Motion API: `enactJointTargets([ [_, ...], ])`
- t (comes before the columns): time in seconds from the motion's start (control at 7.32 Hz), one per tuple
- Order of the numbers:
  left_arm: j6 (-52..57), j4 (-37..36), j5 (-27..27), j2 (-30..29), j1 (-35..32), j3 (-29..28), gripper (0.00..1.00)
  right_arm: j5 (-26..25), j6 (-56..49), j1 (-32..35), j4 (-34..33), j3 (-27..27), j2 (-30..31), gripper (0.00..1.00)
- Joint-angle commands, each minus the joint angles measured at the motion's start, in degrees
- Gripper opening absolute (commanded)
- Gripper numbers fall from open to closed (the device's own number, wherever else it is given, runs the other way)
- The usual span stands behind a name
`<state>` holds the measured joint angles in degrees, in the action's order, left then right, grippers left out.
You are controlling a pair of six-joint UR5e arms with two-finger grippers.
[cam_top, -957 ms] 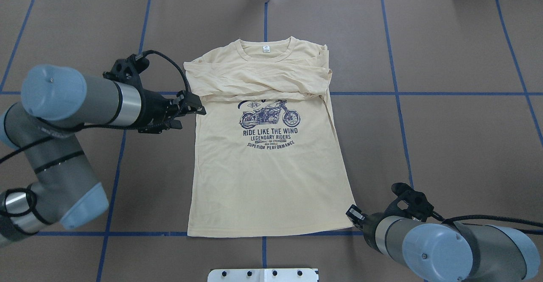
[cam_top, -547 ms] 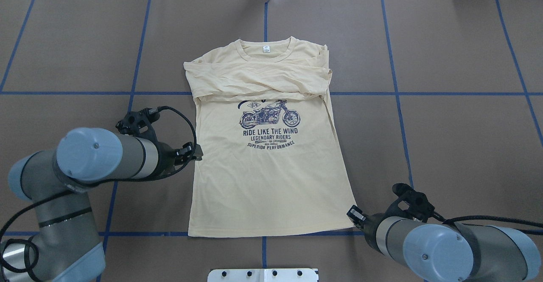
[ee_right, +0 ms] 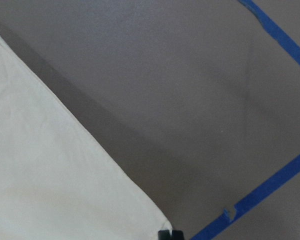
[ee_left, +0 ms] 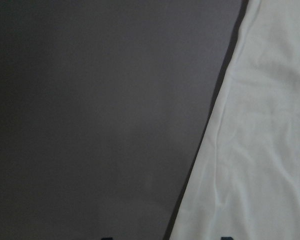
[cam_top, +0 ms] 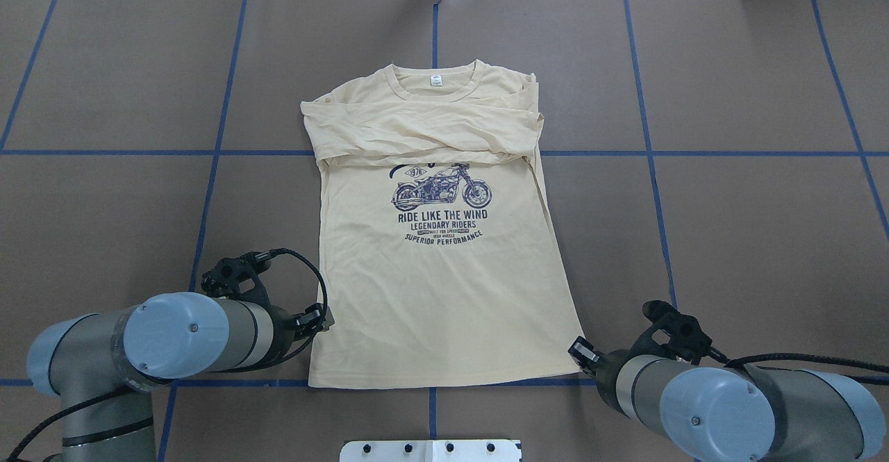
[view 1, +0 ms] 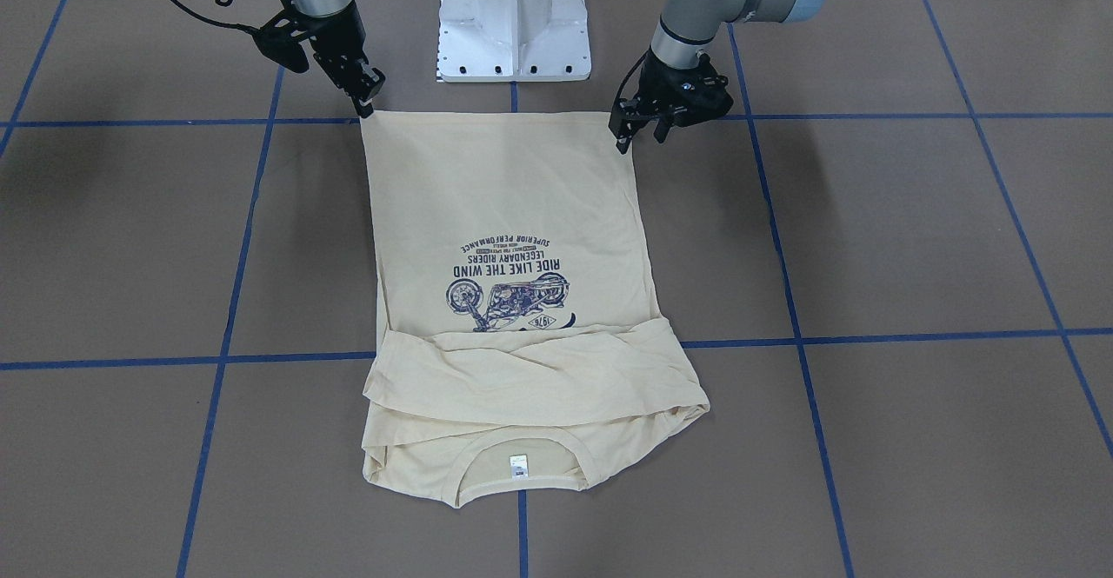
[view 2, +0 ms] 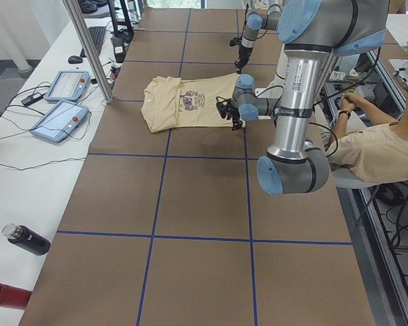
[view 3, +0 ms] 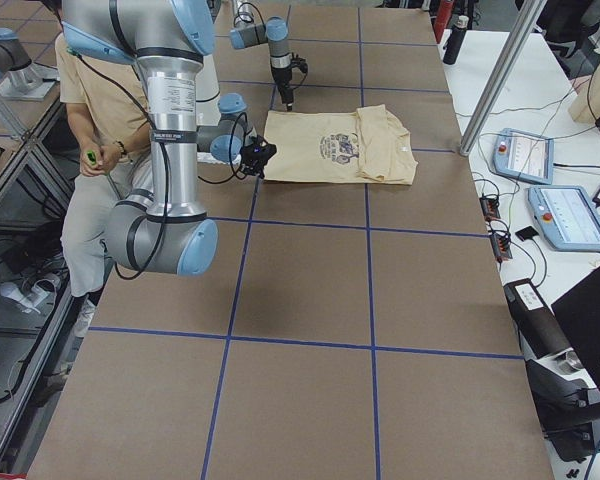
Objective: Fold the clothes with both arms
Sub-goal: 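Move the left gripper down to the hem corner nearest the robot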
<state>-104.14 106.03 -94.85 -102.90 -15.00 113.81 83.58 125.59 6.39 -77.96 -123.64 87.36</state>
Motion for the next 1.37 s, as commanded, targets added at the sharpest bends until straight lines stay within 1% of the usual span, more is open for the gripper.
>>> enactJointTargets([
  [0.0, -0.79, -5.04, 0.19, 0.15, 2.67, 2.83, 0.76, 0.0, 0.0, -0.06, 0.0, 0.06, 0.0, 0.0],
  [0.27, -1.24, -5.05, 0.02, -0.38, 4.18, 2.04, 0.7, 0.0, 0.0, -0.15, 0.0, 0.33, 0.0, 0.0],
  [0.41, -1.24, -5.05, 0.1, -0.55, 5.06, 2.03, 0.63, 0.0, 0.0, -0.15, 0.0, 0.33, 0.0, 0.0],
  [0.68, -1.24, -4.96, 0.28, -0.81, 5.42, 1.95, 0.57, 0.0, 0.0, -0.15, 0.0, 0.33, 0.0, 0.0],
  [1.23, -0.98, -4.7, 0.37, -1.69, 5.51, 0.89, 0.56, 0.0, 0.0, -0.15, 0.0, 0.33, 0.09, 0.0],
])
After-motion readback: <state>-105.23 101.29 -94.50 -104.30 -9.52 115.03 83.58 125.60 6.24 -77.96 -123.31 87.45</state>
